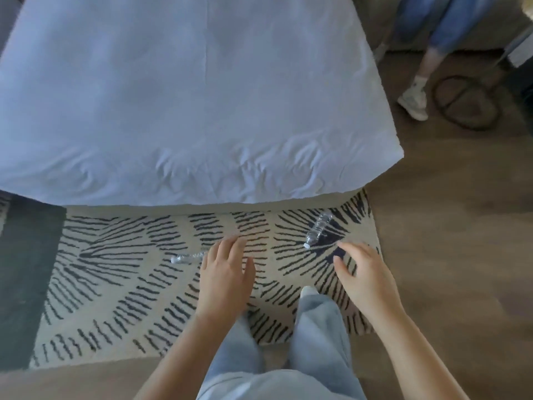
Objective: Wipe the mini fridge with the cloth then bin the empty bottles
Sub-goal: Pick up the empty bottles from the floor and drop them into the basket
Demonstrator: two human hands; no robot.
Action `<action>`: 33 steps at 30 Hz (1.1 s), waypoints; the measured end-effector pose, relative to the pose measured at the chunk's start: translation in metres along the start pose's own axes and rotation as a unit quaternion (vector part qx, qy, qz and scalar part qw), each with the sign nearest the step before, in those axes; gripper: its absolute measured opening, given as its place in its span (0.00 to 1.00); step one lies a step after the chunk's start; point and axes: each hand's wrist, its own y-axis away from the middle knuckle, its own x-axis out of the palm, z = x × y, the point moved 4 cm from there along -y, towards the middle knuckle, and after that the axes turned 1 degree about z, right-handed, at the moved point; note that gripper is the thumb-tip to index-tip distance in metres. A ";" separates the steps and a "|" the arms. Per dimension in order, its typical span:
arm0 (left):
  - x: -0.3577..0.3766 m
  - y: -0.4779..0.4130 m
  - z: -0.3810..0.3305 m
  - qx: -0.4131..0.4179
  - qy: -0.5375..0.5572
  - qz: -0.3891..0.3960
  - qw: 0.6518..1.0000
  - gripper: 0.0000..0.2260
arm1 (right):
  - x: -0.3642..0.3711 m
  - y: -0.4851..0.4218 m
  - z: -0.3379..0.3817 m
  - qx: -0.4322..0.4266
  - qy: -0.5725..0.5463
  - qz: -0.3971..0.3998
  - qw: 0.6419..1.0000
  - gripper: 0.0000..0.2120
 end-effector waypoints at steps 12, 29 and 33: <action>0.121 0.027 -0.004 -0.265 0.029 -0.145 0.953 0.19 | 0.076 -0.129 -0.079 -0.145 0.065 0.152 0.975 0.16; 0.445 -0.019 0.163 -0.308 0.036 -0.090 0.946 0.17 | 0.406 -0.252 -0.305 0.130 0.009 0.088 0.987 0.22; 0.522 -0.023 0.188 -0.323 0.062 -0.078 0.941 0.19 | 0.461 -0.276 -0.356 0.188 -0.011 0.046 0.981 0.24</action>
